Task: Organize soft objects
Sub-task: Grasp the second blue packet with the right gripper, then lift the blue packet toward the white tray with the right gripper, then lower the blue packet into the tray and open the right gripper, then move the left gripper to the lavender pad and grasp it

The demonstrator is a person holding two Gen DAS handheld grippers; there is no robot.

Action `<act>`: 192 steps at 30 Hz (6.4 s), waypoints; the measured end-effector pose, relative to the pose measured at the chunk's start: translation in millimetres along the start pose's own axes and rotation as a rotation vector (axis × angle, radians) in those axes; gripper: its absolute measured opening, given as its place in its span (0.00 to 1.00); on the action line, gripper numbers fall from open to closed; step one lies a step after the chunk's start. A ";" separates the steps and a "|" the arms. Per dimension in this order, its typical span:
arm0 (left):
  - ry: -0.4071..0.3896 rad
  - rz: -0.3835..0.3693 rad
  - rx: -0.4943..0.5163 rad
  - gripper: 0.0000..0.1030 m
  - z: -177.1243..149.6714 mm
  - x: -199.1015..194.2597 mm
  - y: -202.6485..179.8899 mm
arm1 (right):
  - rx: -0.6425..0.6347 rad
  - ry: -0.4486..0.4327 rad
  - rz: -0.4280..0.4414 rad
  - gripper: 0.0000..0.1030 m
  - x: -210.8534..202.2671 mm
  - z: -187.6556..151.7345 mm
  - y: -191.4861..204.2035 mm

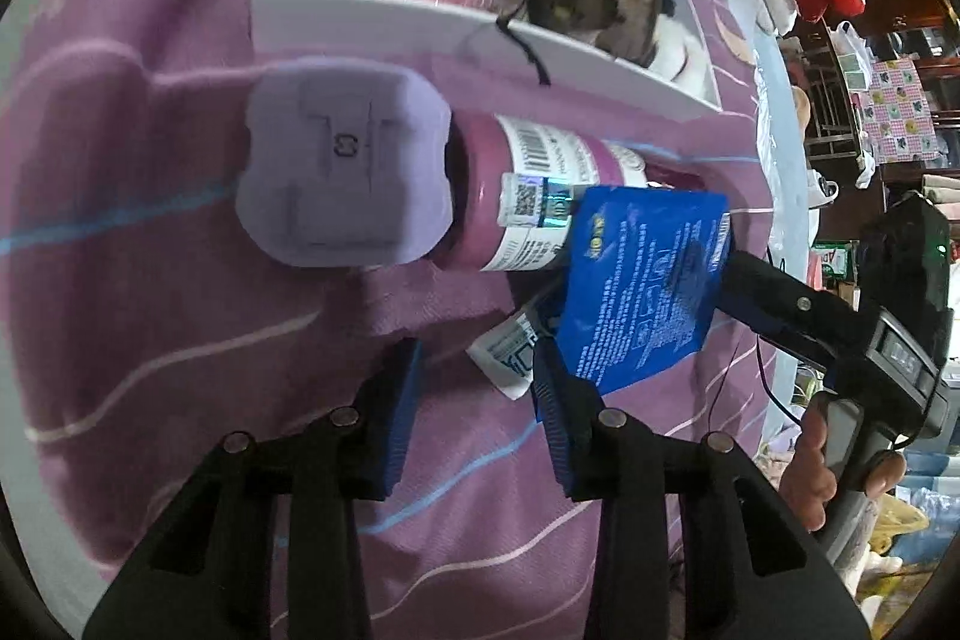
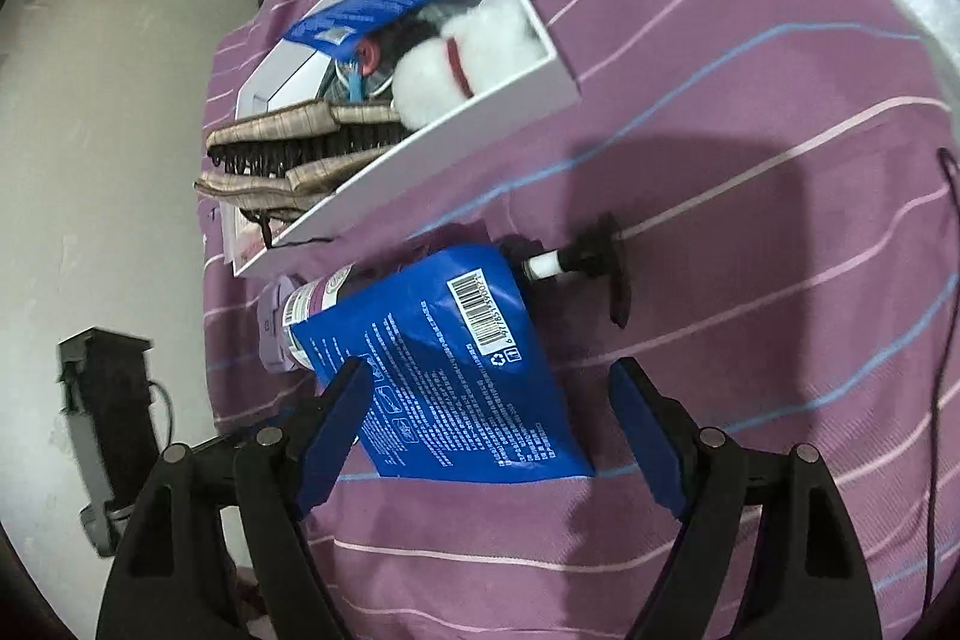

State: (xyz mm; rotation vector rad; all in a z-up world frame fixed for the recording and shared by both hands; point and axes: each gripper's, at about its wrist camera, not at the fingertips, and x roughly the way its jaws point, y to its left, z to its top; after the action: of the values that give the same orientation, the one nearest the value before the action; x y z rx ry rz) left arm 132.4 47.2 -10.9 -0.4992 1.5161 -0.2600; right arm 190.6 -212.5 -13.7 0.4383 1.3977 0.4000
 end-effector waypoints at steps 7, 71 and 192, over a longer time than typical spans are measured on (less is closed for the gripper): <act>-0.002 -0.028 -0.022 0.26 0.6 2.9 2.5 | -0.023 0.001 0.024 0.51 4.1 -2.0 4.8; -0.215 0.015 0.078 0.02 -6.4 -22.4 -47.9 | -0.011 -0.016 0.234 0.58 16.9 12.7 -27.0; -0.528 0.271 0.052 0.52 42.5 -82.2 -35.5 | -0.111 -0.251 0.119 0.66 -35.3 41.3 102.5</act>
State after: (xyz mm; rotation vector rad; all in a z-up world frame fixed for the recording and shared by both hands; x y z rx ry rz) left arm 175.1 60.7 77.5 -0.2845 1.0412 0.0461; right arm 225.7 -145.4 74.2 0.4650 1.1034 0.4992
